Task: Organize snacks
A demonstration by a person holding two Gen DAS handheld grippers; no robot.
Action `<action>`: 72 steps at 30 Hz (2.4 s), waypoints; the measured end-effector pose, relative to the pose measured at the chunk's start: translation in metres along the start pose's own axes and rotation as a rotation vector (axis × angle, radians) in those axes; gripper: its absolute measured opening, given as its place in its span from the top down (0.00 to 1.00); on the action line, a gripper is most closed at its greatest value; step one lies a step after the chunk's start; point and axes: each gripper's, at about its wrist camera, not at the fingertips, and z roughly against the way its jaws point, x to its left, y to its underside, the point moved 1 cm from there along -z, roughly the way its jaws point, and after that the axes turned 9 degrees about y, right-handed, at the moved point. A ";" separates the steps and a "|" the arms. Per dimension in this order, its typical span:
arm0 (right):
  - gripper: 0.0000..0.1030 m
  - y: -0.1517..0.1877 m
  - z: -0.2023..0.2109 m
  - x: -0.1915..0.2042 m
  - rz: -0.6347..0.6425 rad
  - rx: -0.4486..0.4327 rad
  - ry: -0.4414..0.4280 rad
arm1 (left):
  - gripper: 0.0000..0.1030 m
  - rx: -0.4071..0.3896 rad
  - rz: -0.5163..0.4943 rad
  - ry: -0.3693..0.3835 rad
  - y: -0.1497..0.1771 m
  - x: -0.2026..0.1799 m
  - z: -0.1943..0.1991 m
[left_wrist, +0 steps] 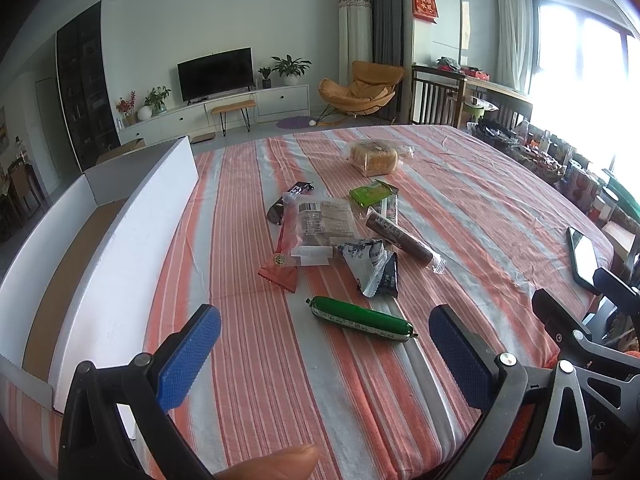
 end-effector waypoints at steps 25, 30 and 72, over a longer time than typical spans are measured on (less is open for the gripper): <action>0.11 0.001 -0.001 0.000 -0.002 0.003 -0.002 | 0.00 0.004 0.004 0.001 0.001 -0.001 0.000; 0.11 0.001 -0.001 0.000 -0.002 0.003 -0.002 | 0.00 0.010 0.007 0.001 0.002 0.000 -0.002; 0.11 0.002 -0.002 0.000 -0.005 0.009 -0.005 | 0.00 0.042 0.022 0.003 0.006 0.007 -0.012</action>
